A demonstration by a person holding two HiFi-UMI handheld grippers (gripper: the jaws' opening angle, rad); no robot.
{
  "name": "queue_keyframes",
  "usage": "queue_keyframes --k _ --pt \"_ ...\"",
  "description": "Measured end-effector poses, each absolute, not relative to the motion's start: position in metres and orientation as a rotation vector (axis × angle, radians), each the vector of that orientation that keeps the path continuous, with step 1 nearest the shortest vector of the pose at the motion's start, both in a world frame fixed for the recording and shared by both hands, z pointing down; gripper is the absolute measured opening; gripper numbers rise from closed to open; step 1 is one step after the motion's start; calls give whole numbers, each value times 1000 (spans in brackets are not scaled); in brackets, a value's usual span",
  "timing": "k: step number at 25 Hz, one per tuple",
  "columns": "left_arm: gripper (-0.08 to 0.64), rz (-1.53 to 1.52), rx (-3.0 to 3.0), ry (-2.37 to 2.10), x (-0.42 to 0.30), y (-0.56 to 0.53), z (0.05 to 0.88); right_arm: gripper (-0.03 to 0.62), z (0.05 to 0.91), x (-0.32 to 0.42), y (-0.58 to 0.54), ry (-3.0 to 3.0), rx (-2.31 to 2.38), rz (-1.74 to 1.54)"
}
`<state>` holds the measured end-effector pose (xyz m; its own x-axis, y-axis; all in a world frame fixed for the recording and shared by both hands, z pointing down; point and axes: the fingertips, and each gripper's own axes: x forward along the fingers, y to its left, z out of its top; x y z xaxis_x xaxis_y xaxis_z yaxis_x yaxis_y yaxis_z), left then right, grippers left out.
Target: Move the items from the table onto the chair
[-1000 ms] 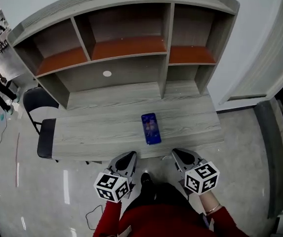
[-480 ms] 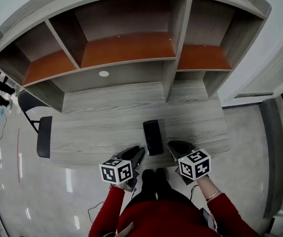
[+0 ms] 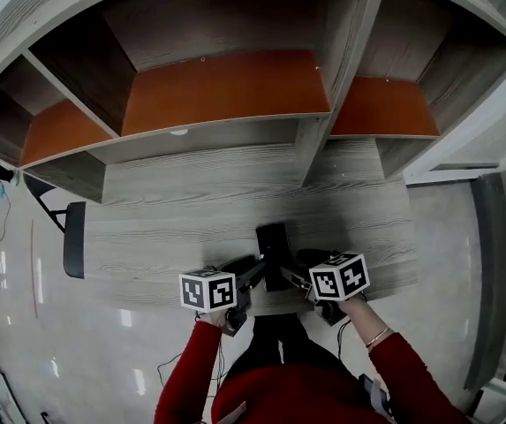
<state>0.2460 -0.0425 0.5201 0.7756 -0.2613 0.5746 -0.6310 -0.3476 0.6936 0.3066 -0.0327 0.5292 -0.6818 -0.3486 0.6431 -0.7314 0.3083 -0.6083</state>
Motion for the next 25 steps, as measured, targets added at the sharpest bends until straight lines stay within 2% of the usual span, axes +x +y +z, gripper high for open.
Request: queue_keyframes --k 8,10,14,25 --pt "171 559 1892 -672 266 -33 539 258 541 308 -36 -2095 970 1272" --pt "154 532 1843 -689 270 -33 540 195 544 311 -39 -2052 1009 1271" --pt "125 450 1754 -717 268 -34 543 137 548 319 -39 -2023 1020 1306" --pt "109 492 1738 -771 257 -34 543 137 548 325 -35 -1981 995 1208"
